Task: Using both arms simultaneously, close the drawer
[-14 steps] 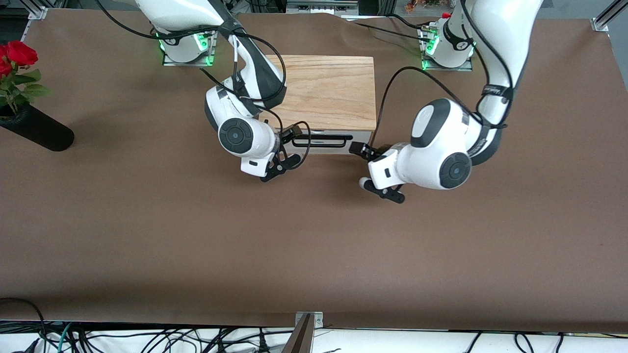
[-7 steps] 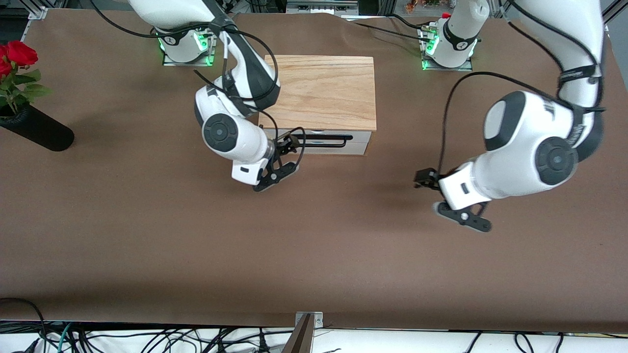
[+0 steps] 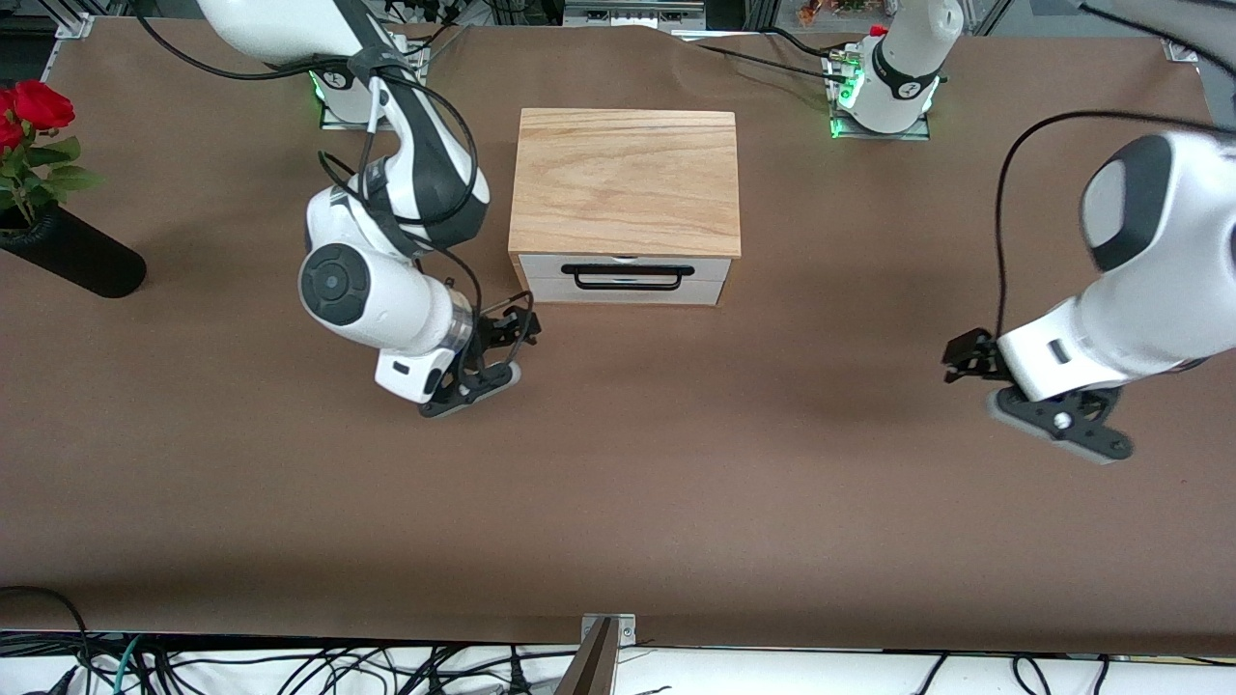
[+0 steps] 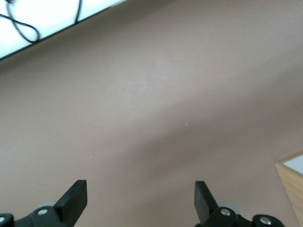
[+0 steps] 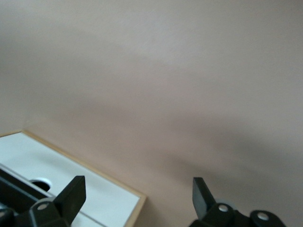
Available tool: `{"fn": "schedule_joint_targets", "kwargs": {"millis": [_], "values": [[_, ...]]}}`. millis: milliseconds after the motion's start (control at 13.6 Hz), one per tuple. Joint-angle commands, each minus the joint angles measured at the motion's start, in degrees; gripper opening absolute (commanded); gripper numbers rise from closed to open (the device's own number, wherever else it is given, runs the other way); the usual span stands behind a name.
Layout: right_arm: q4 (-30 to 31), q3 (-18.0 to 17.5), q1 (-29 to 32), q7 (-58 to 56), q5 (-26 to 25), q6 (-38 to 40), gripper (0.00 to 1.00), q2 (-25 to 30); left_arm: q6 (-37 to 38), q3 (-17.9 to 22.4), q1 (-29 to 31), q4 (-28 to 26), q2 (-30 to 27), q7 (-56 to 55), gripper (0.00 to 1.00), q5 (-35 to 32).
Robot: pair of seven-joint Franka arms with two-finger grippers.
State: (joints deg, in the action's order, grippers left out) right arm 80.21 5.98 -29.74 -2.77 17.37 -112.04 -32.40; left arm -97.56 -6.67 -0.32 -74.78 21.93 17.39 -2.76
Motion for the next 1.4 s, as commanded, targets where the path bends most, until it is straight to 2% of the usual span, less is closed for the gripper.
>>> {"fn": "schedule_joint_targets", "kwargs": {"millis": [0,221,368,515,810,957,1031,1178,1325], "values": [[-2.4,1.5,-0.1,0.0,-4.7,1.0,1.0,0.2,2.7,-0.5,0.8,-7.1,-9.7,1.0,1.0,-2.1],[-2.8,4.4,0.1,-0.5,-6.4,1.6,1.0,1.6,2.7,-0.5,1.8,-15.0,-17.9,-0.5,1.0,-2.1],[-1.8,4.6,4.0,-0.5,-6.4,1.6,1.0,4.1,2.6,0.8,2.6,-20.4,-22.3,-2.7,1.0,-2.0],[0.8,4.6,9.3,-0.4,-6.7,3.2,1.0,8.2,2.6,3.0,1.8,-22.8,-24.0,-3.8,1.0,-1.1],[4.3,4.3,17.3,-0.3,-7.3,4.5,1.0,16.0,2.6,3.9,0.9,-23.0,-25.2,-3.8,1.0,-1.1],[5.1,4.0,19.6,-0.3,-10.9,8.7,1.0,18.9,3.1,3.6,1.0,-22.6,-25.1,-3.8,1.0,-1.1],[5.4,2.4,20.5,-0.2,-14.4,9.4,1.0,20.3,3.1,3.5,1.0,-22.2,-24.7,-3.8,1.0,-1.2],[7.1,-0.8,23.1,-0.1,-15.7,9.3,1.0,23.1,3.1,3.5,0.9,-21.4,-24.4,-3.7,1.0,-1.1],[9.2,-1.1,23.8,0.4,-17.5,9.4,1.0,25.0,3.1,3.5,0.9,-20.1,-23.2,-3.7,1.0,-1.1]]}}
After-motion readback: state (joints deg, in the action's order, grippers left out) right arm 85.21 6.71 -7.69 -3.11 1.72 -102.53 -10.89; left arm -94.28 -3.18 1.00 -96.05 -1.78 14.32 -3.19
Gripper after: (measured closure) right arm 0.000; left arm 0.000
